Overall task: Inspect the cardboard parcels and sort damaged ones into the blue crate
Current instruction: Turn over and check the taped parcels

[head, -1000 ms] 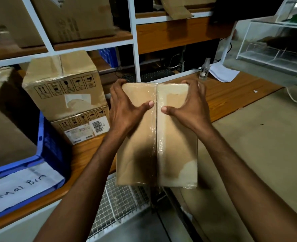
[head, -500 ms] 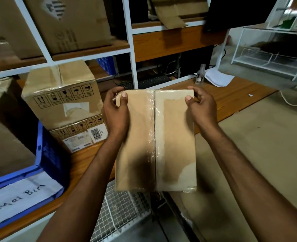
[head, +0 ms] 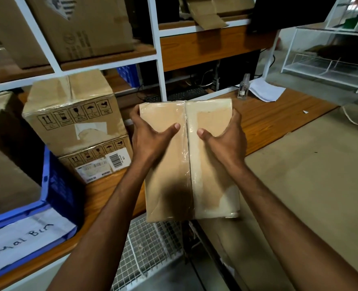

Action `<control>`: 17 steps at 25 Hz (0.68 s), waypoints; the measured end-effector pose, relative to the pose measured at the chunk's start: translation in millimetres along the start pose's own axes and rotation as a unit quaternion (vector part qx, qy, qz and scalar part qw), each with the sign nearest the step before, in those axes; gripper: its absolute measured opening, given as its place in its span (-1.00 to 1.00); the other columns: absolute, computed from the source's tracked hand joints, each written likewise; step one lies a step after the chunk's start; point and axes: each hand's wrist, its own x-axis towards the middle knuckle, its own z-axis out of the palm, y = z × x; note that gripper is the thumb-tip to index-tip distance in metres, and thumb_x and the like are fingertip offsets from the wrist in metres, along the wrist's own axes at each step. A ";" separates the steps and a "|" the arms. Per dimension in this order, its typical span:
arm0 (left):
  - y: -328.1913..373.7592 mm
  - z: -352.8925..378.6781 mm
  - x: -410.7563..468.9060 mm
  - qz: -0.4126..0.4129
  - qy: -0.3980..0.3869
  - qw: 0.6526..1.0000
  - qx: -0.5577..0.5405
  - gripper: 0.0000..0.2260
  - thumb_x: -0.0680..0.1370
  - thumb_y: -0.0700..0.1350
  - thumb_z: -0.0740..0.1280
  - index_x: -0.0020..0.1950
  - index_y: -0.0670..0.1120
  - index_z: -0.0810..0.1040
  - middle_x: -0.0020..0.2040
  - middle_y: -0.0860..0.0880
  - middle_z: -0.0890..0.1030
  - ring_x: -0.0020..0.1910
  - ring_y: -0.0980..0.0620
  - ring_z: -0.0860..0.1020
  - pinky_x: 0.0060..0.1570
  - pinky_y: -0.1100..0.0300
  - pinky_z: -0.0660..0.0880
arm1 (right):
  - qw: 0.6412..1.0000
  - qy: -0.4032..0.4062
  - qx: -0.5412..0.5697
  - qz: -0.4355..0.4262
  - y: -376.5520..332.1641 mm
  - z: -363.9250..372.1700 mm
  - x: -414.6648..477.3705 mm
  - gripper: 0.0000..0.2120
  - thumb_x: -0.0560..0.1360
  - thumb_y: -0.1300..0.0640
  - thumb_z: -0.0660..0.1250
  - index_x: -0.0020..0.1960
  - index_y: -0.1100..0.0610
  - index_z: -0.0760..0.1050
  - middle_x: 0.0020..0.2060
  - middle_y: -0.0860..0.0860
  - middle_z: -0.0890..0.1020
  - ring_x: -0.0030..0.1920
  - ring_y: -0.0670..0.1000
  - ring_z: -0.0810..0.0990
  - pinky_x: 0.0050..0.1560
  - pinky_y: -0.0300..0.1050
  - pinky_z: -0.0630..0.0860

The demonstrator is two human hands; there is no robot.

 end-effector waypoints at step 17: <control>-37.0 5.8 -17.6 -0.010 0.054 0.989 -0.136 -0.58 0.70 0.01 0.30 0.56 0.09 0.35 0.36 0.13 0.51 0.31 0.19 0.52 0.31 0.09 0.53 | 0.991 0.035 0.121 0.034 23.6 -0.2 -9.6 -0.84 0.68 -0.01 0.28 0.08 0.01 0.60 -0.10 -0.17 0.63 -0.07 -0.15 0.56 -0.02 -0.20 0.44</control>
